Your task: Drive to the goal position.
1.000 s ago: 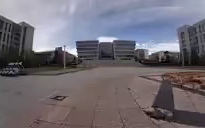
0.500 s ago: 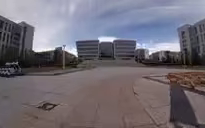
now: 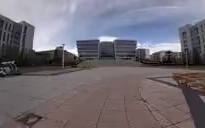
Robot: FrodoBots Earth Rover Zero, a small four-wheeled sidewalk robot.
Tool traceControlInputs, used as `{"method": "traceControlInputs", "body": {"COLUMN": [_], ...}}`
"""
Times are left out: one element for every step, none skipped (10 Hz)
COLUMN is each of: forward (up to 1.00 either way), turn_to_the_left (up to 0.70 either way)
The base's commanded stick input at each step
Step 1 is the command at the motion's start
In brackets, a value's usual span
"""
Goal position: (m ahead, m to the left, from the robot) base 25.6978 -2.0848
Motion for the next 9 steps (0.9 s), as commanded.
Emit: {"method": "traceControlInputs", "body": {"forward": [0.85, 0.85, 0.85, 0.85, 0.85, 0.85, 0.85, 0.85, 0.85], "turn_to_the_left": [0.0, 0.0, 0.0, 0.0, 0.0, 0.0, 0.0, 0.0, 0.0]}}
